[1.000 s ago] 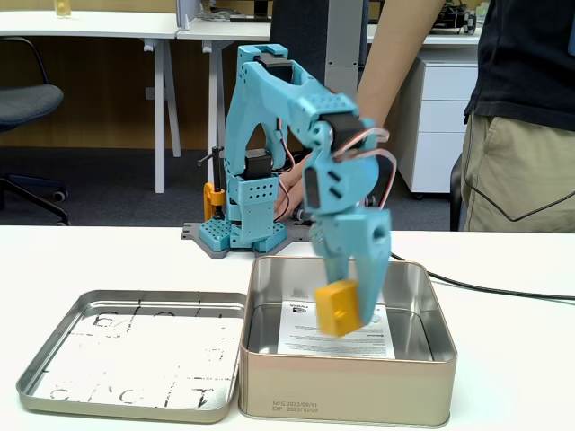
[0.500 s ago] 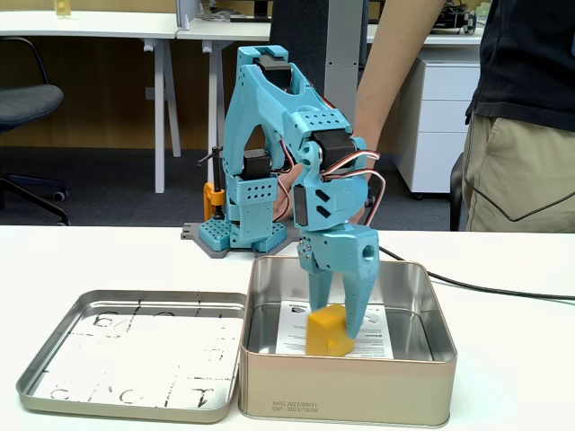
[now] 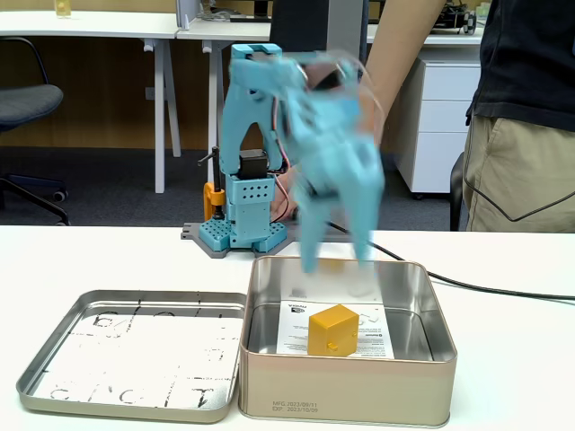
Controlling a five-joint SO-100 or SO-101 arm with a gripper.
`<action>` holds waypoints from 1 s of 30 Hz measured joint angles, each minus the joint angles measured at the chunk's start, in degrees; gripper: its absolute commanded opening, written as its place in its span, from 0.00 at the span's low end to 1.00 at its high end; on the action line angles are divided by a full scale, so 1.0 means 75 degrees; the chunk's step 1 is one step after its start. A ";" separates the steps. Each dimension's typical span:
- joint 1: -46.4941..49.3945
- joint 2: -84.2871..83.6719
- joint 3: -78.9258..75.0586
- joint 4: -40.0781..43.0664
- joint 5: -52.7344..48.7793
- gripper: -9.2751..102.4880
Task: Grasp a lego block and put it in the bin.
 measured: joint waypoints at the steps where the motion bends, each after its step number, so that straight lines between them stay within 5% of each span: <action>1: 0.0352 -0.0105 -0.0445 0.0035 0.0000 0.38; 9: 0.2461 -0.1629 -0.1980 -0.0574 0.0000 0.09; 16: 0.2906 -0.3129 -0.2285 -0.0809 0.0000 0.08; 21: 0.2965 -0.3480 -0.2180 0.0070 0.0000 0.08; 30: 0.3199 -0.1852 0.0480 0.0094 0.0000 0.08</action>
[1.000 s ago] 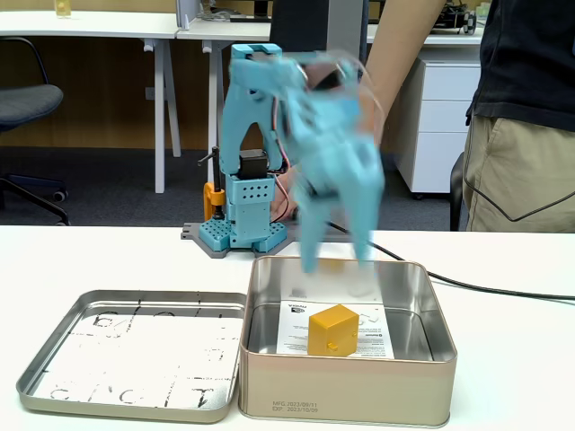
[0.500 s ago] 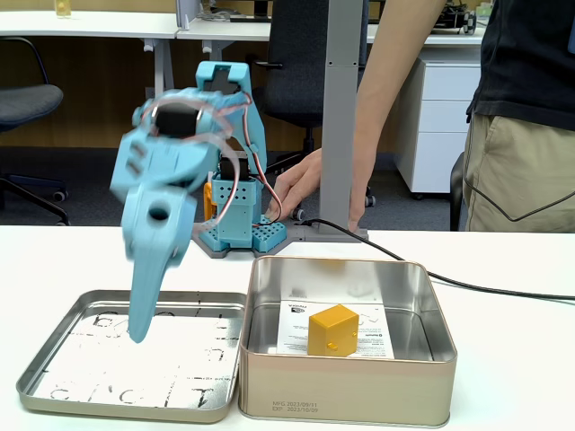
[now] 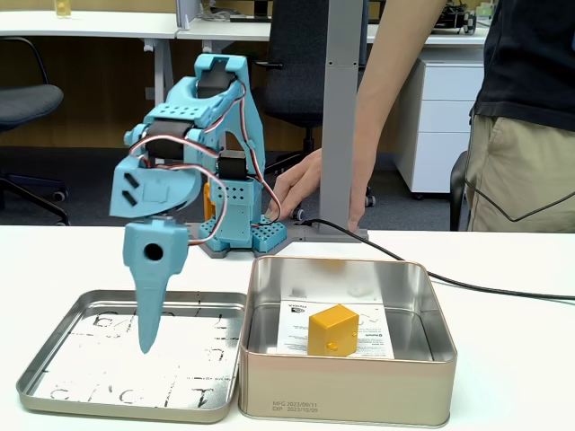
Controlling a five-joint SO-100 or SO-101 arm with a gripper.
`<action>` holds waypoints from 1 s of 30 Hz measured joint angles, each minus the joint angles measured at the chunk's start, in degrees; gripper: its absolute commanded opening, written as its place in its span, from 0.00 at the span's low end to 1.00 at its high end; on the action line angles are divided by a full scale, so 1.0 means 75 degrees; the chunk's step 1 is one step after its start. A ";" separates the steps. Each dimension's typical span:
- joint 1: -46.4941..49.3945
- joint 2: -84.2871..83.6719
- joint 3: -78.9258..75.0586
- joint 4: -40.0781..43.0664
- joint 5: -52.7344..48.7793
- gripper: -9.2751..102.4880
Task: Grasp a lego block and put it in the bin.
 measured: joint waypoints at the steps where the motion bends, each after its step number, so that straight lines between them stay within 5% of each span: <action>1: -0.0047 0.0105 0.0129 -0.0047 0.0000 0.08; 30: -0.0410 0.0727 -0.0047 -0.0691 0.0023 0.08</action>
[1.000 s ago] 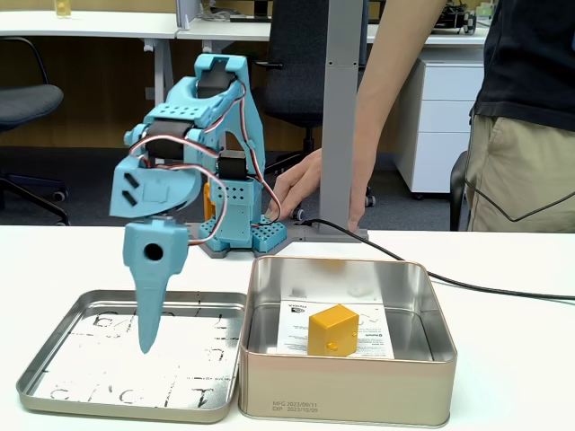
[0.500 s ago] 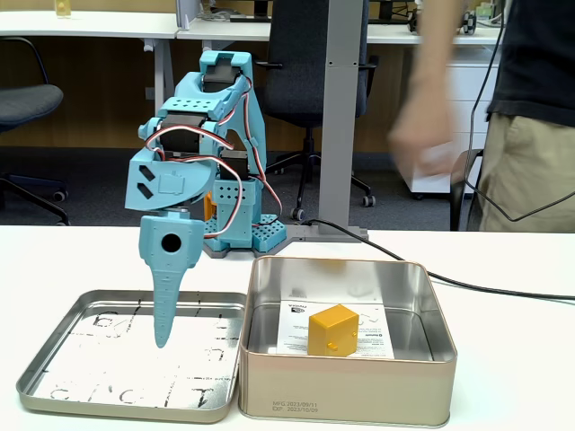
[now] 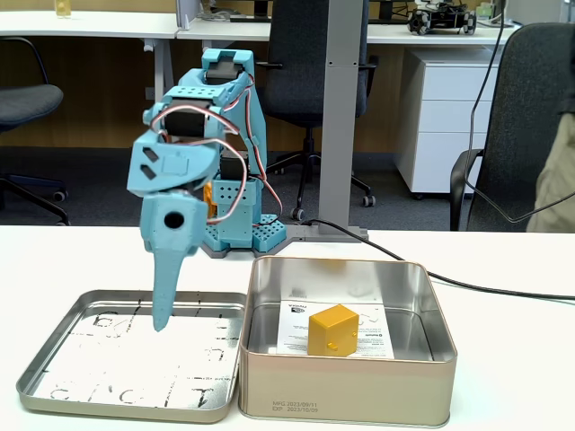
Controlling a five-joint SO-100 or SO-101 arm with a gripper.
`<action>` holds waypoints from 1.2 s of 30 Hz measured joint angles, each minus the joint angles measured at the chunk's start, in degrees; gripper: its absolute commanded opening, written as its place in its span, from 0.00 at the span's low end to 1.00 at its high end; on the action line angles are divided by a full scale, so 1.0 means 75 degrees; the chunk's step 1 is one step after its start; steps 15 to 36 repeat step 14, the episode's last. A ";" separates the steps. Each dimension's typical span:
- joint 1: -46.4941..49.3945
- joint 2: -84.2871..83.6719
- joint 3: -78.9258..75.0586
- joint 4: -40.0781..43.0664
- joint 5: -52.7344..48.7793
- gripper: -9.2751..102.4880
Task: Grasp a lego block and put it in the bin.
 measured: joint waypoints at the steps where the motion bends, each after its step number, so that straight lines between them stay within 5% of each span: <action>1: 0.0000 0.0012 -0.0129 0.0000 0.0000 0.08; 36: 0.0000 0.0000 -0.0703 0.0000 0.0000 0.08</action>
